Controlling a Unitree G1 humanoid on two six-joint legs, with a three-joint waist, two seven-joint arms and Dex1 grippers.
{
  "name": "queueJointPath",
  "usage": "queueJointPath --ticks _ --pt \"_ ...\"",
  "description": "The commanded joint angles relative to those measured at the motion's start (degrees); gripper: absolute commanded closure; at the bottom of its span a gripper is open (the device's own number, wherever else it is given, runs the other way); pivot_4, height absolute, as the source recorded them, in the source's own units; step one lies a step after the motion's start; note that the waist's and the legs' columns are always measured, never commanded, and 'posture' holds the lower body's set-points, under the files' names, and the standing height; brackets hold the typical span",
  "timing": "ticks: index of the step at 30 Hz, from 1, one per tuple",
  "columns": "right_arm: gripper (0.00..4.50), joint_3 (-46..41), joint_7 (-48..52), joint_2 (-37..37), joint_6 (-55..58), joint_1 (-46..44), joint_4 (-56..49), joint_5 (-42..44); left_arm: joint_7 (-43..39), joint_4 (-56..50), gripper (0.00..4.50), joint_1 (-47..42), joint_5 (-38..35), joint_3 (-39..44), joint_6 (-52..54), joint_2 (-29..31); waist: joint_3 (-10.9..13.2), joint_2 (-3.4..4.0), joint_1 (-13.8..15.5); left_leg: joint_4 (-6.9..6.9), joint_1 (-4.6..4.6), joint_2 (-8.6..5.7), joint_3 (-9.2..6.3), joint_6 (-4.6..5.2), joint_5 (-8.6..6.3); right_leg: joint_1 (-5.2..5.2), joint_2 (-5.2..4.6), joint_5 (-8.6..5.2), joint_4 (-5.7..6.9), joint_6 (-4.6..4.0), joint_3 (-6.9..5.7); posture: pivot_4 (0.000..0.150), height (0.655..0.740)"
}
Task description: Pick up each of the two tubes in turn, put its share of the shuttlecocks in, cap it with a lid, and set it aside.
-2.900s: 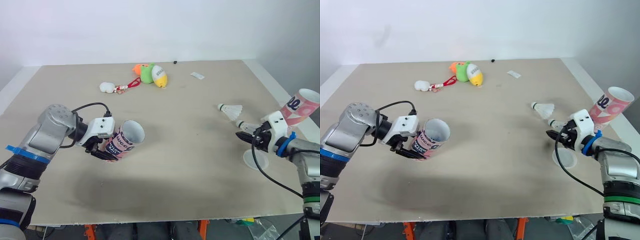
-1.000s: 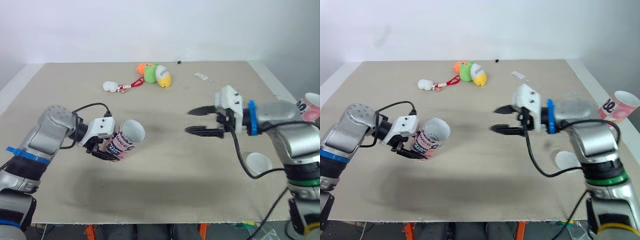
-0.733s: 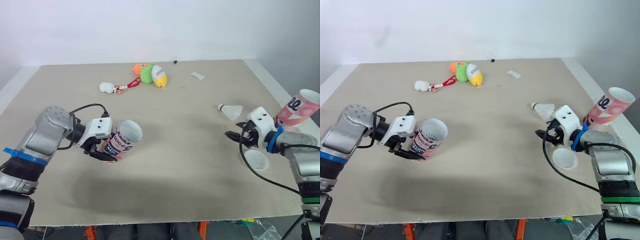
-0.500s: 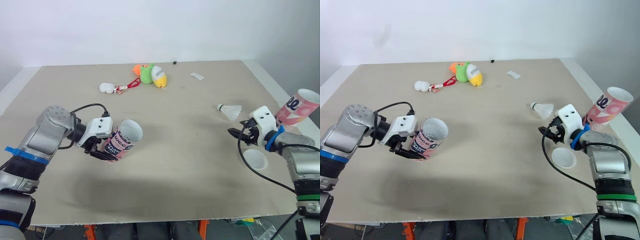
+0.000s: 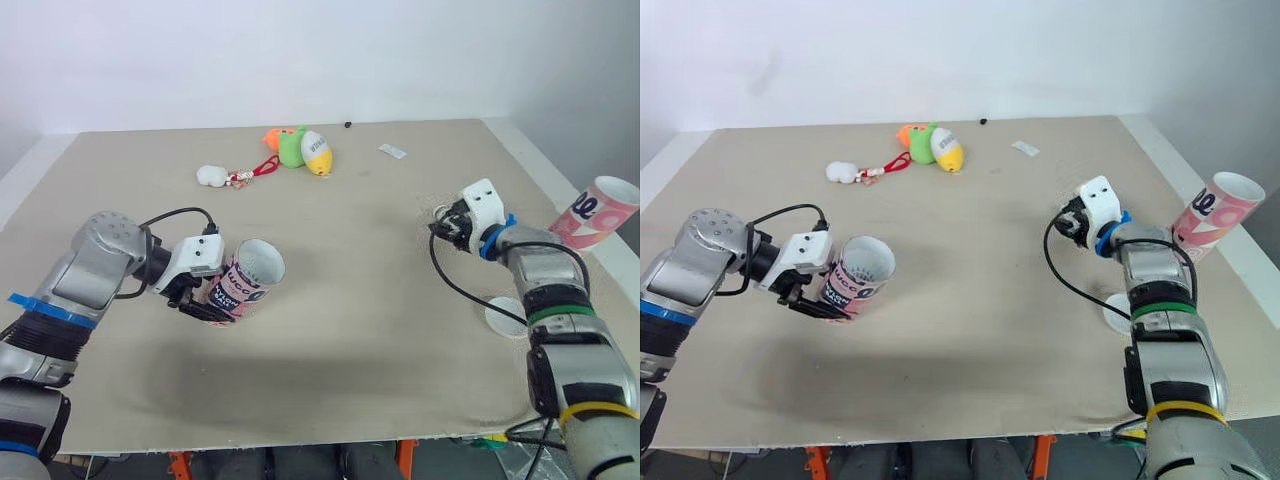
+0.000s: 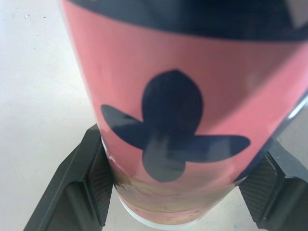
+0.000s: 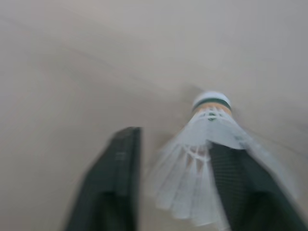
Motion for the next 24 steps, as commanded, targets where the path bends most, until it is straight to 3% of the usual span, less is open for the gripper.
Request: queueJointPath --ticks 1,3,11,19,24 --pt "4.0 -1.0 1.4 -0.7 -3.1 -2.1 -0.4 0.2 1.0 -0.2 1.28 2.4 1.2 -2.1 1.1 0.6 0.0 0.0 0.0 0.0 -0.01 0.0 -0.02 0.0 0.0 0.0 0.0 0.04 0.0 0.08 -0.01 0.15 0.7323" --pt "4.37 -1.0 3.0 -1.4 -3.1 -1.6 -4.0 0.7 1.0 -0.6 1.28 2.7 1.1 -2.0 1.4 0.8 0.0 0.01 -0.1 -0.01 0.0 0.0 -0.01 0.01 -0.01 0.0 0.0 0.03 0.0 0.09 -0.01 0.15 0.7323" --pt "4.37 -0.9 12.8 -3.7 1.6 3.3 -31.7 6.1 1.0 -0.7 1.28 2.7 0.8 -2.2 1.0 0.7 0.0 0.05 -0.1 -0.06 0.0 0.05 -0.03 0.01 -0.01 -0.06 0.06 0.03 0.03 0.09 -0.03 0.15 0.7323" --pt "4.37 -0.4 29.5 -9.0 13.6 10.1 -63.9 23.5 1.2 0.1 1.28 2.2 0.9 -2.5 0.8 0.1 0.0 0.07 0.5 -0.06 -0.02 0.06 -0.03 0.02 -0.01 -0.07 0.04 0.02 0.03 0.07 -0.04 0.15 0.7323" --pt "4.37 6.1 29.4 -7.9 18.0 10.8 -73.3 24.0 1.3 0.7 1.28 2.1 0.9 -2.5 0.5 0.0 0.0 0.05 0.3 -0.02 -0.02 0.09 -0.16 0.02 -0.03 -0.04 0.02 -0.12 0.03 -0.2 -0.23 0.15 0.7323"
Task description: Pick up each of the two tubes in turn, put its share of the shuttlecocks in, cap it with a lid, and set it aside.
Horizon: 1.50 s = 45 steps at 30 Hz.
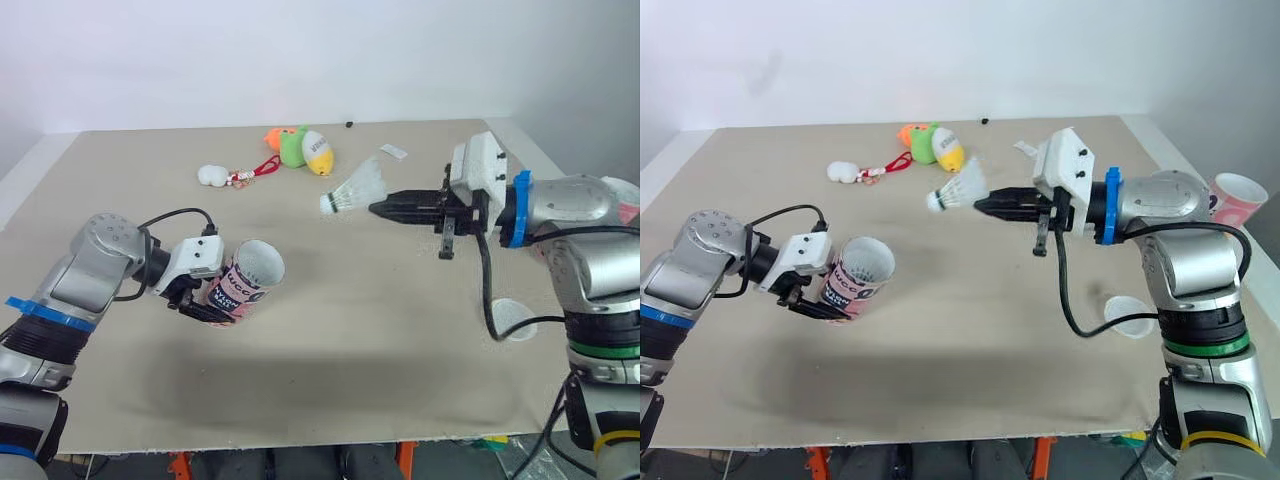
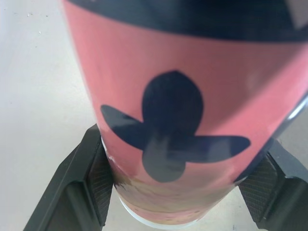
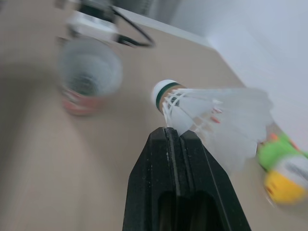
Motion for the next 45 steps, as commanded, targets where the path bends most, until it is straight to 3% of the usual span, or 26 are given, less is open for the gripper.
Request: queueJointPath --ticks 1,15,19,24,27,29,32,33,34,39,45 --pt "4.37 5.2 -0.8 2.1 1.8 -0.4 -6.3 -0.3 0.3 1.6 1.28 1.3 1.3 -2.6 -0.1 -0.3 0.0 0.0 0.0 0.01 0.02 0.0 0.02 0.0 0.01 0.0 0.0 0.01 0.01 -0.01 0.0 0.15 0.7323" --pt "4.37 20.3 2.6 13.6 -1.7 -11.0 2.1 -8.1 0.2 2.8 1.28 0.4 1.6 -2.8 -0.7 -0.5 0.0 -0.03 0.1 0.02 -0.05 0.01 0.0 -0.01 0.02 -0.07 0.0 -0.02 0.04 -0.06 -0.07 0.15 0.7323" --pt "2.58 19.3 6.3 15.6 -1.7 -12.6 3.2 -4.8 0.3 2.6 1.28 0.5 1.5 -2.7 -0.4 -0.4 0.0 -0.03 0.1 0.03 -0.05 0.03 -0.05 -0.01 0.02 -0.06 0.0 -0.02 0.06 -0.09 -0.11 0.15 0.7323" --pt "0.72 13.1 11.0 15.5 2.5 -12.8 2.6 5.2 0.3 1.9 1.28 0.9 1.4 -2.5 0.2 -0.2 0.0 -0.03 0.1 0.03 -0.09 0.03 -0.23 -0.01 0.02 -0.03 -0.01 -0.02 0.06 -0.08 -0.22 0.15 0.7323" --pt "0.72 10.0 11.0 14.2 4.5 -13.3 4.6 7.4 0.4 1.4 1.28 1.2 1.2 -2.4 0.5 -0.1 0.0 -0.04 0.1 0.03 -0.11 0.03 -0.31 -0.01 0.02 -0.01 -0.03 -0.04 0.06 -0.13 -0.3 0.15 0.7323" --pt "0.72 10.8 8.6 13.8 3.7 -14.5 7.7 3.4 0.4 1.4 1.28 1.3 1.2 -2.4 0.5 0.0 0.0 -0.03 0.0 0.02 -0.08 0.03 -0.3 -0.01 0.02 -0.01 -0.03 -0.06 0.06 -0.15 -0.31 0.15 0.7323" --pt "1.57 13.5 5.9 14.7 2.4 -15.3 10.8 -1.4 0.4 1.4 1.28 1.3 1.2 -2.4 0.4 0.0 0.0 -0.03 -0.1 0.02 -0.04 0.05 -0.29 -0.01 0.02 -0.02 0.01 -0.06 0.1 -0.23 -0.34 0.15 0.7323" --pt "1.97 14.2 6.3 15.0 2.2 -15.1 10.4 -1.8 0.4 1.5 1.28 1.3 1.2 -2.4 0.3 0.0 0.0 -0.03 0.0 0.02 -0.05 0.04 -0.31 -0.01 0.02 -0.02 0.03 -0.07 0.11 -0.26 -0.37 0.15 0.7323" --pt "2.64 15.4 7.3 15.0 1.7 -14.6 9.6 -2.2 0.4 1.5 1.28 1.2 1.2 -2.4 0.2 0.0 0.0 -0.03 0.0 0.01 -0.07 0.04 -0.32 -0.01 0.02 -0.04 0.05 -0.09 0.11 -0.28 -0.39 0.15 0.7323" --pt "4.42 20.4 11.1 16.0 -2.7 -15.8 12.6 -6.4 0.3 1.9 1.28 0.7 1.3 -2.5 -0.2 -0.3 0.0 -0.03 0.0 0.0 -0.15 0.03 -0.41 -0.01 0.02 -0.05 0.03 -0.06 0.11 -0.1 -0.42 0.15 0.7323" --pt "4.42 25.3 12.8 20.4 -4.9 -21.3 21.3 -12.2 0.2 2.2 1.28 0.3 1.4 -2.8 -0.2 -0.3 0.0 -0.02 -0.1 0.02 -0.13 0.03 -0.35 -0.01 0.02 -0.07 0.0 -0.09 0.11 -0.24 -0.39 0.15 0.7323"
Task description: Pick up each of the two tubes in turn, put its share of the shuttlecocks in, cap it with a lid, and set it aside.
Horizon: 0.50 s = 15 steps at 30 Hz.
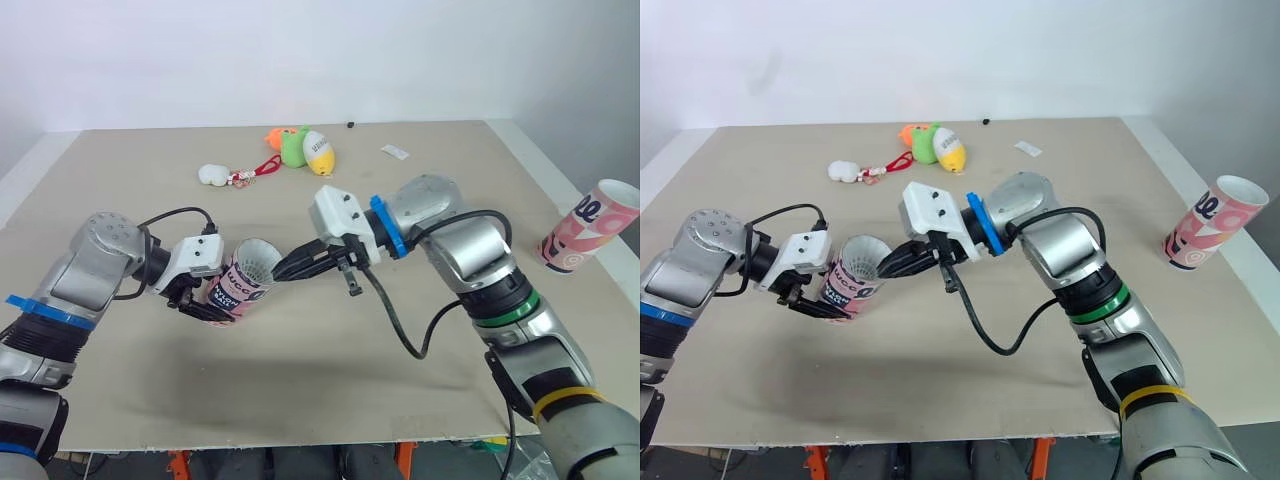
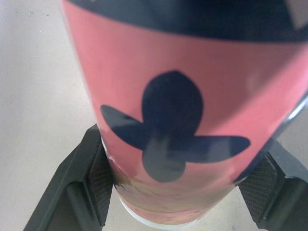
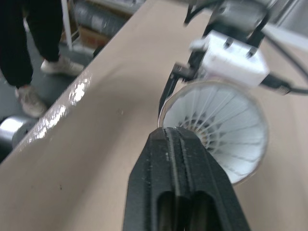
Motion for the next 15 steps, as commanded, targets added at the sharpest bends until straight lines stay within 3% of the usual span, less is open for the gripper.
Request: queueJointPath --ticks 1,15 --pt "4.42 2.3 0.4 4.6 -2.4 -5.6 5.6 -3.5 0.6 1.2 1.28 1.1 1.5 -2.6 0.0 -0.3 0.0 0.0 0.0 0.0 0.0 0.0 -0.04 0.0 0.0 0.02 0.0 0.0 0.0 0.0 -0.04 0.15 0.7323" --pt "4.42 10.9 3.8 17.8 -12.8 -12.2 22.0 -14.0 1.6 -0.4 1.28 2.4 1.2 -2.0 1.2 -0.1 0.0 0.0 0.0 -0.01 -0.04 0.03 -0.34 -0.02 0.01 0.02 0.01 0.01 0.08 0.0 -0.36 0.15 0.7323"
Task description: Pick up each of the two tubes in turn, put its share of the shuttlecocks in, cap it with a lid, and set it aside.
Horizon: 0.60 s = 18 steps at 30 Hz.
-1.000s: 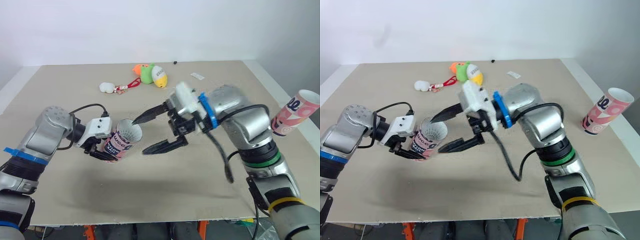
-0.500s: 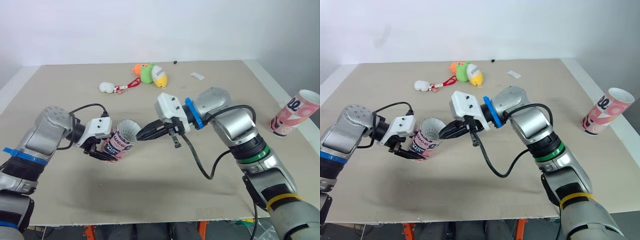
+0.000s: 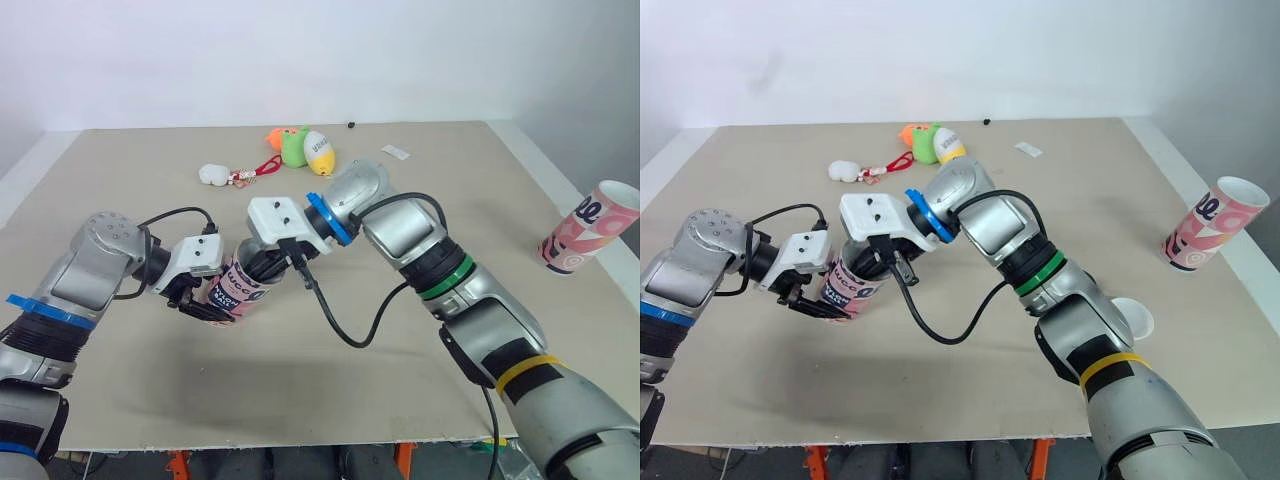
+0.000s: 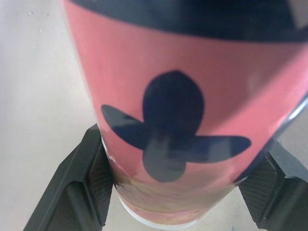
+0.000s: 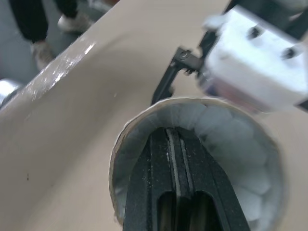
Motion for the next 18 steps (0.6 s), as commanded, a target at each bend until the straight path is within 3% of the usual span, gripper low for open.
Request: queueJointPath --ticks 1,10,18 --pt "4.42 3.2 0.3 5.6 -3.6 -2.0 3.4 -3.4 1.4 0.6 1.28 1.9 1.2 -2.1 0.9 -0.4 0.0 0.02 0.0 0.0 0.0 0.0 -0.04 0.0 0.0 0.0 0.01 -0.02 0.03 -0.04 -0.06 0.15 0.7323" --pt "4.42 -2.0 1.9 10.0 -0.5 -2.2 4.6 -1.9 1.5 -0.1 1.28 2.3 1.0 -1.6 1.3 -0.2 -0.1 0.05 -0.1 -0.06 0.2 0.07 -0.53 0.0 0.0 0.07 0.23 -0.3 0.47 -0.63 -0.56 0.15 0.7323" --pt "4.42 -13.0 8.9 -2.2 12.1 -2.2 -5.7 11.4 1.8 1.2 1.28 1.6 0.4 -0.5 -0.7 -1.4 0.0 0.08 0.4 -0.04 -0.06 0.02 -1.23 -0.01 0.01 0.02 0.07 -0.64 0.81 -0.83 -1.11 0.15 0.7323"
